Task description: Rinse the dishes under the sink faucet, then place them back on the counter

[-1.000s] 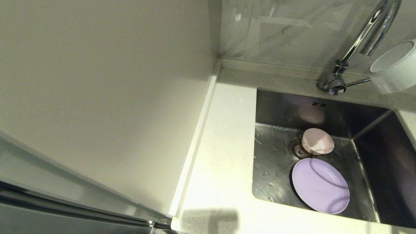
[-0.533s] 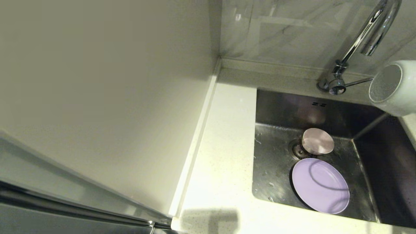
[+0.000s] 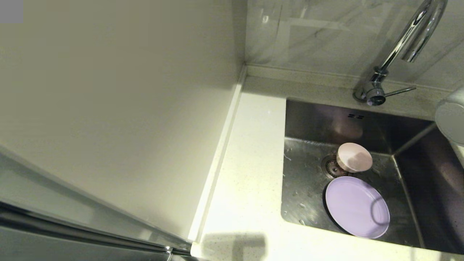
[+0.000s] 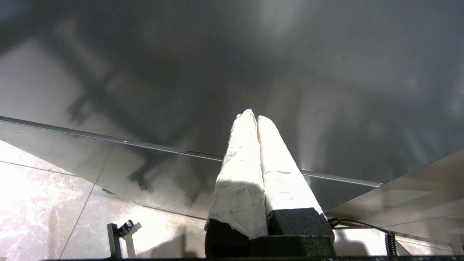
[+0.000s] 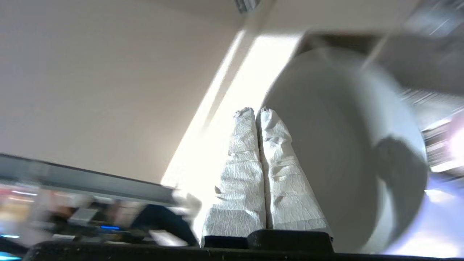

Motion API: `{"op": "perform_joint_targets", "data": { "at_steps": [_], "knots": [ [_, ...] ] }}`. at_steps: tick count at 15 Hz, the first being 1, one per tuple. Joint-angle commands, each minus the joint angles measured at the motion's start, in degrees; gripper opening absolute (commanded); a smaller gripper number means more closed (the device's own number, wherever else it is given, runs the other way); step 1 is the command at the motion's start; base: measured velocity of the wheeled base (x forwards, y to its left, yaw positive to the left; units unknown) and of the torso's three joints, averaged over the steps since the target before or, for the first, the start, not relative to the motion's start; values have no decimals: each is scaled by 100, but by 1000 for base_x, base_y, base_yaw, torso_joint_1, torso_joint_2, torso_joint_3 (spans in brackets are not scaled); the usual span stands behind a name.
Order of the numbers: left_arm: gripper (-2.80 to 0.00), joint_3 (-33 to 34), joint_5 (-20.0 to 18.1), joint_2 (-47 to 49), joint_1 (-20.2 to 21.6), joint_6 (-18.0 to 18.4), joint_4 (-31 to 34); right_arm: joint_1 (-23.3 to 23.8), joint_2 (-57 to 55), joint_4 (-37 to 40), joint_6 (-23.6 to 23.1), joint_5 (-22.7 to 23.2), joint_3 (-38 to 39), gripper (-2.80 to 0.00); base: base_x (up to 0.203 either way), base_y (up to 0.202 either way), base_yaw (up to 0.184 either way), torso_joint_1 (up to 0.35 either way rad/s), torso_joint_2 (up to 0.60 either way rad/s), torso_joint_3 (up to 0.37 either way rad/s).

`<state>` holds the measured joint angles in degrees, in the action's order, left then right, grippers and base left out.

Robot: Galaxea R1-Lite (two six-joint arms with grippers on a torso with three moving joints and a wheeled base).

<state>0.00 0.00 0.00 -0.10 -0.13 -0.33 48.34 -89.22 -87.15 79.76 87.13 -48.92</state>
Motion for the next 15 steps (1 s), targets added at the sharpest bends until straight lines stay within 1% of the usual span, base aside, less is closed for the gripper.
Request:
{"op": "perform_joint_targets", "data": {
  "at_steps": [1,5,6,8,11,15],
  "knots": [
    [-280,16,0,0,1,3,-2,143,-31,-50,-289,54,-195,-280,0,0,0,0,0,0],
    [-280,18,0,0,1,-4,-2,157,54,-51,-312,54,-689,-280,0,0,0,0,0,0],
    [-280,18,0,0,1,-4,-2,158,129,-51,-306,54,-745,-280,0,0,0,0,0,0],
    [-280,15,0,0,1,-4,-2,167,203,51,-286,54,-620,-280,0,0,0,0,0,0],
    [-280,18,0,0,1,-4,-2,188,289,1082,-293,54,-526,-280,0,0,0,0,0,0],
    [-280,13,0,0,1,-4,-2,508,474,2859,-298,54,-673,-280,0,0,0,0,0,0]
  ]
}}
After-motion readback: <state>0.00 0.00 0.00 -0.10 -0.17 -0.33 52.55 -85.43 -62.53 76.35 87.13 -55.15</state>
